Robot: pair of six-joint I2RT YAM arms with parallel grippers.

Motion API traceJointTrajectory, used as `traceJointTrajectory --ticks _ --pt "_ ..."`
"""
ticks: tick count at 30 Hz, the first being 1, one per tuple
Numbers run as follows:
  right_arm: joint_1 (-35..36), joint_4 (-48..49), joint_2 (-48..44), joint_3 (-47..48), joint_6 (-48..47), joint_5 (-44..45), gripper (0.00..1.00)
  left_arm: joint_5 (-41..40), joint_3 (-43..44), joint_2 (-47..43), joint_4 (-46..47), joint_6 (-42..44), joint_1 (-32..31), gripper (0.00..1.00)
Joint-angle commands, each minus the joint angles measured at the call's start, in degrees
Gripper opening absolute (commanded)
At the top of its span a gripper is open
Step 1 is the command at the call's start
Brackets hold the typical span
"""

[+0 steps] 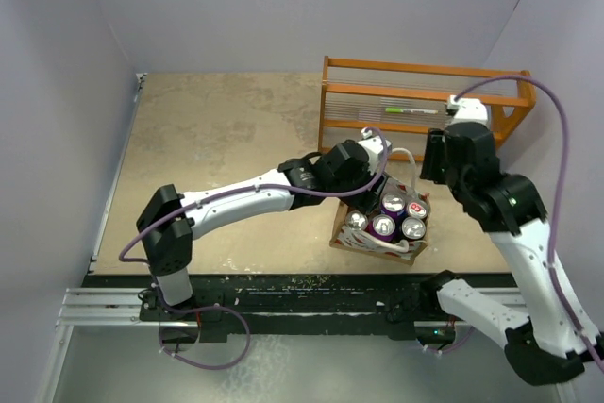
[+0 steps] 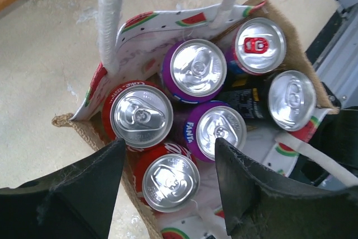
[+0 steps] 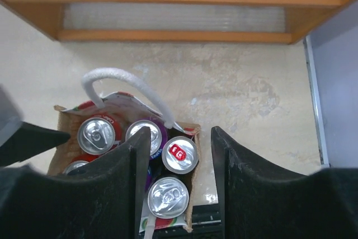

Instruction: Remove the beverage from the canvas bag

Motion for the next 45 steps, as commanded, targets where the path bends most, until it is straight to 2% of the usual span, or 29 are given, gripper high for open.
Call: traceJointTrajectory --ticks 1,5,18,24,27,34,40,45 --pt "0.0 -0.6 -5.5 2.6 3.1 3.7 0.5 -1.4 3.3 2.2 0.8 2.2 -0.1 0.69" --pt "0.0 1.6 -8.6 1.5 1.8 1.7 0.5 -3.6 6.2 5.2 -1.4 3.3 -0.1 0.69" --pt "0.0 3.4 -10.1 2.2 -0.7 1.2 0.51 -10.3 12.3 13.1 -9.8 5.0 -0.6 0.76" --pt "0.0 3.6 -10.5 2.2 -1.6 1.3 0.57 -11.4 14.6 16.3 -12.8 5.3 -1.0 0.78" --pt "0.0 3.8 -10.7 2.3 -2.1 1.5 0.61 -12.4 15.1 17.5 -14.2 5.3 -1.3 0.78" --pt "0.0 4.5 -11.2 2.2 -2.7 1.8 0.79 -13.6 16.3 20.3 -17.3 4.5 -1.4 0.8" --pt "0.0 4.9 -11.4 2.2 -3.1 2.0 0.88 -14.3 16.5 22.3 -18.2 4.6 -1.4 0.84" --pt "0.0 5.0 -11.6 2.2 -3.6 2.2 1.0 -15.5 18.0 24.1 -19.6 4.8 -1.4 0.84"
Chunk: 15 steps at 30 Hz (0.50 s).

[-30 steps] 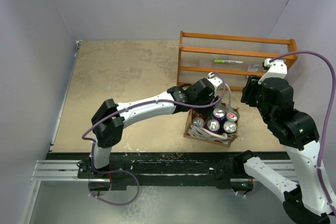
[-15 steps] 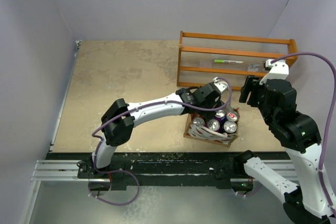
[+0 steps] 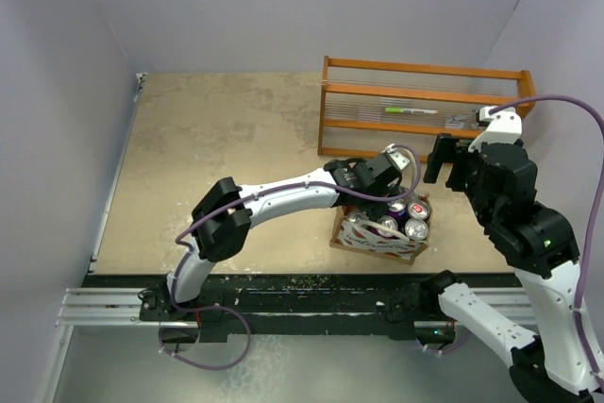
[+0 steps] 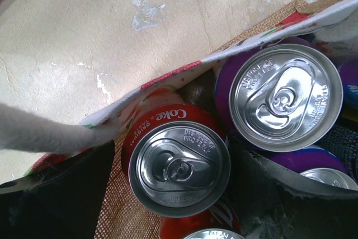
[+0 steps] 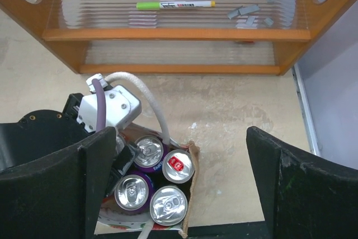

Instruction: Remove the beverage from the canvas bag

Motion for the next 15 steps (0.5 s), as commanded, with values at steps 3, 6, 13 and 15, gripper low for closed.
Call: traceJointTrajectory --ticks 3,6,13,15 --pt "0.0 2.2 -0.8 1.3 -1.4 0.7 1.0 -3.1 0.7 4.0 -4.5 0.2 0.7 0.83" --pt "0.0 2.2 -0.8 1.3 -1.4 0.6 1.0 -3.4 0.8 3.7 -4.6 0.4 0.7 0.8" --pt "0.0 2.5 -0.9 1.5 -1.3 1.1 1.0 -3.7 1.5 1.8 -5.1 0.9 0.7 0.62" --pt "0.0 2.6 -1.1 1.4 -1.1 1.3 1.0 -4.0 1.7 1.1 -5.2 1.0 0.7 0.54"
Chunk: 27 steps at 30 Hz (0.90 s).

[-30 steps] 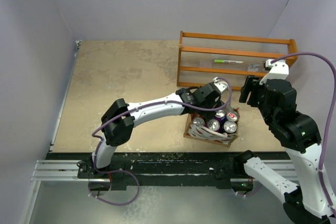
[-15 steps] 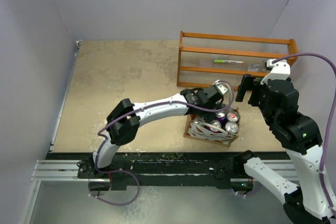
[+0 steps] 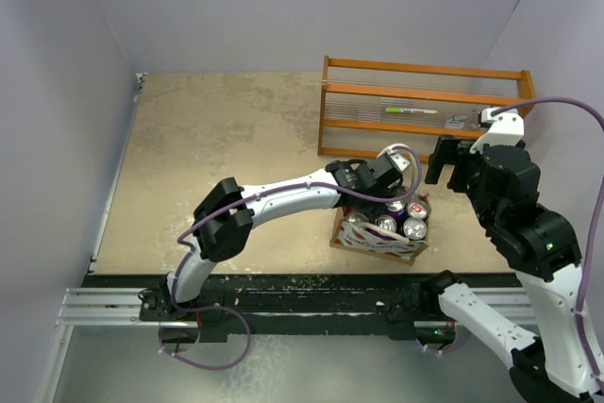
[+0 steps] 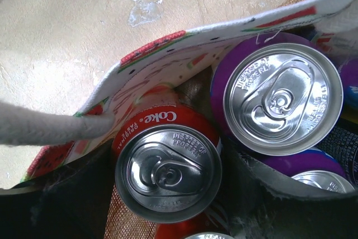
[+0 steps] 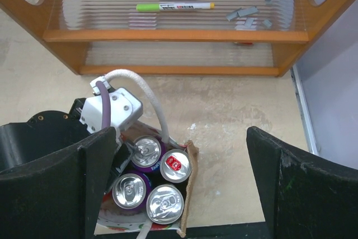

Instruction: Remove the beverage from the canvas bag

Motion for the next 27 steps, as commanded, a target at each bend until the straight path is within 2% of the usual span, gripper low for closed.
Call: traceJointTrajectory --ticks 1,7,18,27 --pt "0.0 2.7 -0.5 1.4 -0.4 1.3 1.0 -3.7 1.0 -0.2 -4.1 0.9 1.0 0.51" --pt "0.0 2.3 -0.7 1.9 -0.1 1.7 1.0 -3.9 4.1 -1.8 -5.5 1.4 1.0 0.34" --pt "0.0 -2.0 -2.8 4.4 5.2 0.7 1.0 -3.0 10.2 -4.4 -9.1 -0.3 1.0 0.13" --pt "0.0 -6.8 -3.8 6.5 9.5 -1.7 1.0 -2.7 17.3 -6.5 -16.6 -3.5 1.0 0.05"
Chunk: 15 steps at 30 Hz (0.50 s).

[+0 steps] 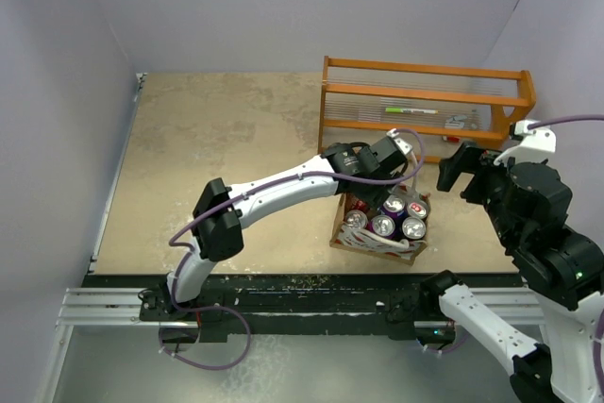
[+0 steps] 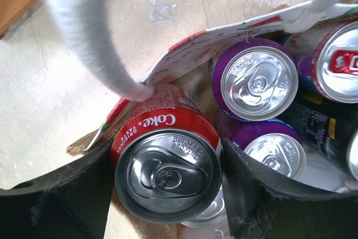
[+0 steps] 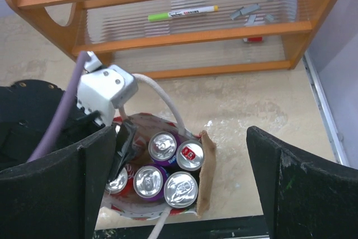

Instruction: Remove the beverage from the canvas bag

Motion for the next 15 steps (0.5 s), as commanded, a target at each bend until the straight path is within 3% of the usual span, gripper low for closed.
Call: traceJointTrajectory --ticks 1,15 --pt "0.0 -2.7 -0.5 2.0 3.4 -1.6 1.0 -2.0 5.1 -6.9 -3.2 -2.5 0.9 0.04" --pt "0.0 -9.2 1.6 4.5 5.9 -6.5 1.0 5.5 14.8 -7.1 -10.3 -10.8 2.7 0.0"
